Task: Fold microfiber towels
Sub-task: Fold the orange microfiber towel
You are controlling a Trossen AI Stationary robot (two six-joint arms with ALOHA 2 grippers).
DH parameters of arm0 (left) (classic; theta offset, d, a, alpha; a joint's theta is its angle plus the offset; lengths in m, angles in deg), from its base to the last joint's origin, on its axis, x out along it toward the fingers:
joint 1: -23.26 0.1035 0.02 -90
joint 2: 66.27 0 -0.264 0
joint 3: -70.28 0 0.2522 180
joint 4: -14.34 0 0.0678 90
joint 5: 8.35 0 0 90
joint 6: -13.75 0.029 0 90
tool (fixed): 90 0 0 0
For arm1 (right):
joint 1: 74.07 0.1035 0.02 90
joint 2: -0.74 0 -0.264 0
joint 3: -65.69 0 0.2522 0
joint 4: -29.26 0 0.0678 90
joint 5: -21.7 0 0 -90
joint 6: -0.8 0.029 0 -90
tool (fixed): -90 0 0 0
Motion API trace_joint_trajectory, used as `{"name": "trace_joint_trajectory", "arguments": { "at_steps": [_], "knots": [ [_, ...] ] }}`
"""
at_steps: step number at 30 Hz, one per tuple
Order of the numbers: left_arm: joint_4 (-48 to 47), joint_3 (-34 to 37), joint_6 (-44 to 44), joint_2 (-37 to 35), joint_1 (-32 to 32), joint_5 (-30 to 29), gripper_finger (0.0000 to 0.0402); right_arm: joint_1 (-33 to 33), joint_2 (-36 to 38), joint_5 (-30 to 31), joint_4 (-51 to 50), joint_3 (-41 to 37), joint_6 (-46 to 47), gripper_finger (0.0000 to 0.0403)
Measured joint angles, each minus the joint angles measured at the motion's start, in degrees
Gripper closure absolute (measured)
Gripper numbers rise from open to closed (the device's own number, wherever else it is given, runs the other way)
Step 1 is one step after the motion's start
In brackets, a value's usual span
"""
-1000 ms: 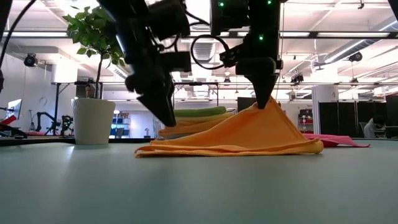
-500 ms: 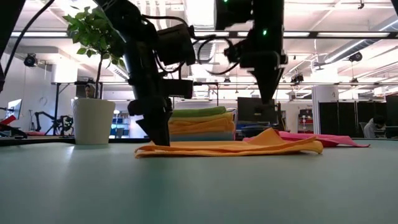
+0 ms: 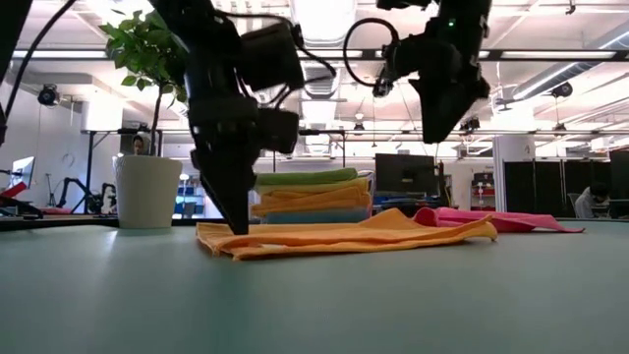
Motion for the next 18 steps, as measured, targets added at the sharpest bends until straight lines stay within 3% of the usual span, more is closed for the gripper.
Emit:
{"name": "trace_joint_trajectory", "arguments": {
  "at_steps": [6, 13, 18],
  "knots": [
    [0.0, -0.1, -1.5, -5.7, -1.2, -5.7, 0.0226, 4.0, 1.4, -9.5, 21.0, -7.6, 2.0, 0.0273],
    [-4.8, -0.1, -1.4, -15.9, -1.4, -15.4, 0.0226, 8.3, 0.5, -10.1, 39.0, -11.7, 7.0, 0.0280],
    [-8.0, -0.1, -0.4, -22.5, -1.4, -17.8, 0.0226, 8.8, 0.5, -9.9, 44.3, -12.2, 11.3, 0.0287]
  ]
}}
